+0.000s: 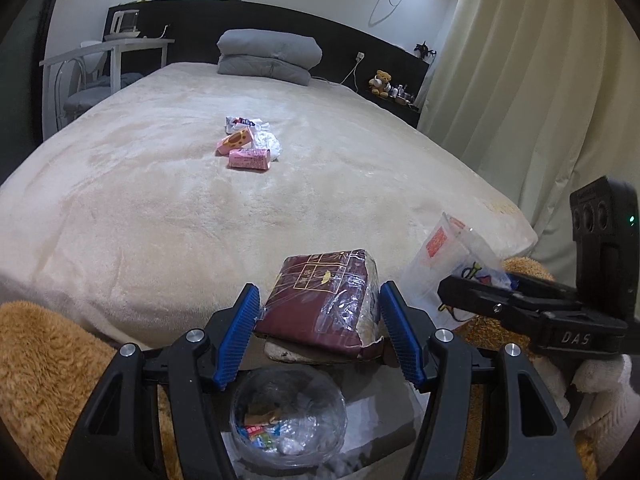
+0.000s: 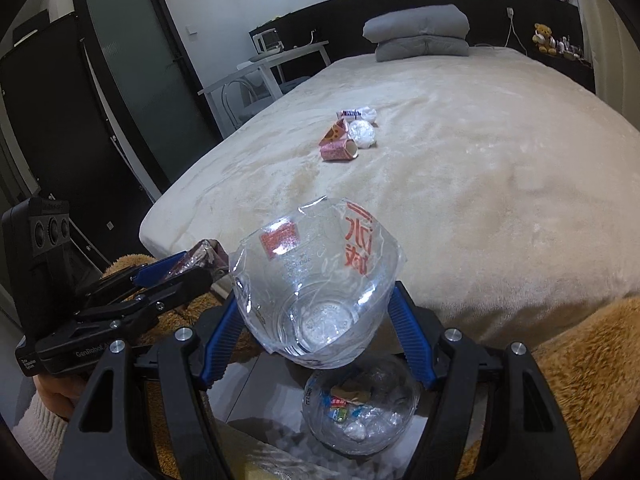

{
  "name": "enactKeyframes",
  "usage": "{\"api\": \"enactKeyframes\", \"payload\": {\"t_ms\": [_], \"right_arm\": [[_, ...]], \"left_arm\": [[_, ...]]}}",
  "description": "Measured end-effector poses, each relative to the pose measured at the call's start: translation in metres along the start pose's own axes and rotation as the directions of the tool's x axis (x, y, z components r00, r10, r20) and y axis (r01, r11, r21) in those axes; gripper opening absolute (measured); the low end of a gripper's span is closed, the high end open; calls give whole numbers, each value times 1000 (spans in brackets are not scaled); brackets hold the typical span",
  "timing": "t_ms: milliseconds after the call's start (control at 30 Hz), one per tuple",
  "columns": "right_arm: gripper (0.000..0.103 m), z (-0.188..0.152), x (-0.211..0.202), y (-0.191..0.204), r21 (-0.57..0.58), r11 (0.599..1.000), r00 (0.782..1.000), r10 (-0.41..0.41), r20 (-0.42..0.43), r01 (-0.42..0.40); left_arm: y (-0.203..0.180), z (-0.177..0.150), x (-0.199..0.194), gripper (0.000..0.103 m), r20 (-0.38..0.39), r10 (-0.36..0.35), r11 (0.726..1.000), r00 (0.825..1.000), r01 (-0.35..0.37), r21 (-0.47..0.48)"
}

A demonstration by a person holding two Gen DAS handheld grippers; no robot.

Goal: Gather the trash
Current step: 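Lower both held items past the bed edge toward the clear plastic bag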

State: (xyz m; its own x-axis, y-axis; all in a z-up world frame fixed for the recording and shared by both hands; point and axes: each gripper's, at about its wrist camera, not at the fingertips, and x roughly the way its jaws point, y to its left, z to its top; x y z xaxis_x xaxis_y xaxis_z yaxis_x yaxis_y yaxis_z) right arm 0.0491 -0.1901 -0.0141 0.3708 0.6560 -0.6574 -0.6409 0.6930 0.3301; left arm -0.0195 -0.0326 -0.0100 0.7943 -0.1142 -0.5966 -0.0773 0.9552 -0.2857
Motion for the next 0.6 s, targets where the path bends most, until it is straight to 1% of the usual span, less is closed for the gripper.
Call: {"api": "enactKeyframes", "payload": {"t_ms": [67,133,200,300,333,433,600], "right_arm": [[70,-6,7,-5,4,1000,999,-1,-32,1],[70,-12,12,-10,8,1000,998,-6,-66,7],[70,-19,13,-15,10,1000,996,-2,-88,3],[70,-29,15,-23,17,1000,993,5,-119,-3],[70,-32,16,-26,23,1000,991,9,-130,-6],[70,-39,21,-30,35,999,986,13,-165,-7],[70,-45,36,-35,60,998,972,35,-231,-22]], "left_arm": [[-2,-1,4,61,-23,-7,1000,1000,7,-9],[-7,-3,9,61,-53,-6,1000,999,7,11],[-11,-8,15,61,-86,10,1000,996,-8,30],[-14,-17,28,61,-134,-14,1000,991,17,22],[-15,-21,35,61,-153,-12,1000,988,16,25],[-17,-32,54,61,-227,5,1000,974,1,29],[-10,-47,72,61,-315,11,1000,949,-10,6]]}}
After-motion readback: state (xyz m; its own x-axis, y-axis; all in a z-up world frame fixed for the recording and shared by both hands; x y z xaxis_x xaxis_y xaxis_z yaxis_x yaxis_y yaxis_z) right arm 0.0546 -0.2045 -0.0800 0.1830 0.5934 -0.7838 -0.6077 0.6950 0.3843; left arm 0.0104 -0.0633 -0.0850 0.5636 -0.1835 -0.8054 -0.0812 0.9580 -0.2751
